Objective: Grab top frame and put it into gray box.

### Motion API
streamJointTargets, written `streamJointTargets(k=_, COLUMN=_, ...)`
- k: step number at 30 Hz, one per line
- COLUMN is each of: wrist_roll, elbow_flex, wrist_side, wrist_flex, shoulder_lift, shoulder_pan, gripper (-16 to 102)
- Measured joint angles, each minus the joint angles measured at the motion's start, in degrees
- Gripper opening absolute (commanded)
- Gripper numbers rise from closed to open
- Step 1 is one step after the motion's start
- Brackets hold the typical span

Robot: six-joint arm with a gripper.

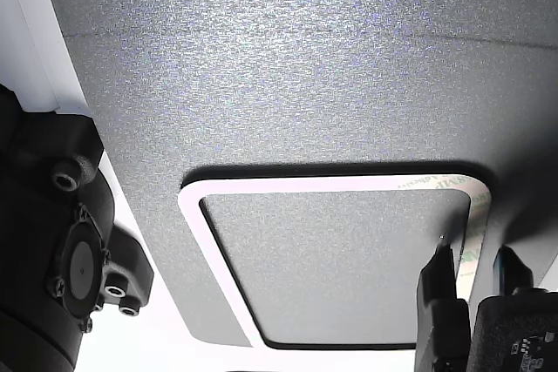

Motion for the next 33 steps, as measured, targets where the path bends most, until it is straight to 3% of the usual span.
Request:
streamJointTargets(k=18, wrist_roll=-0.8, elbow_flex=1.8, wrist_side=-0.3, wrist_flex=-2.5, shoulder_lift=0.5, shoulder_pan=0.1, gripper=41)
streamJointTargets(k=20, wrist_roll=-0.8, elbow_flex=2.0, wrist_side=-0.4, wrist_flex=-2.8, shoulder_lift=0.6, shoulder_pan=0.1, gripper=36)
streamJointTargets(k=21, wrist_roll=-0.8, elbow_flex=2.1, wrist_side=-0.4, wrist_flex=-3.1, shoulder_lift=0.8, shoulder_pan=0.1, gripper=27)
streamJointTargets(k=24, wrist_roll=-0.8, elbow_flex=2.4, wrist_side=-0.4, wrist_flex=-4.5, shoulder_lift=1.0, shoulder_pan=0.1, gripper=-11)
streamJointTargets(k=33, wrist_roll=-0.7, elbow_flex=-2.5, wrist_side=1.0, wrist_flex=1.4, shoulder_lift=0.8, shoulder_pan=0.1, gripper=-11)
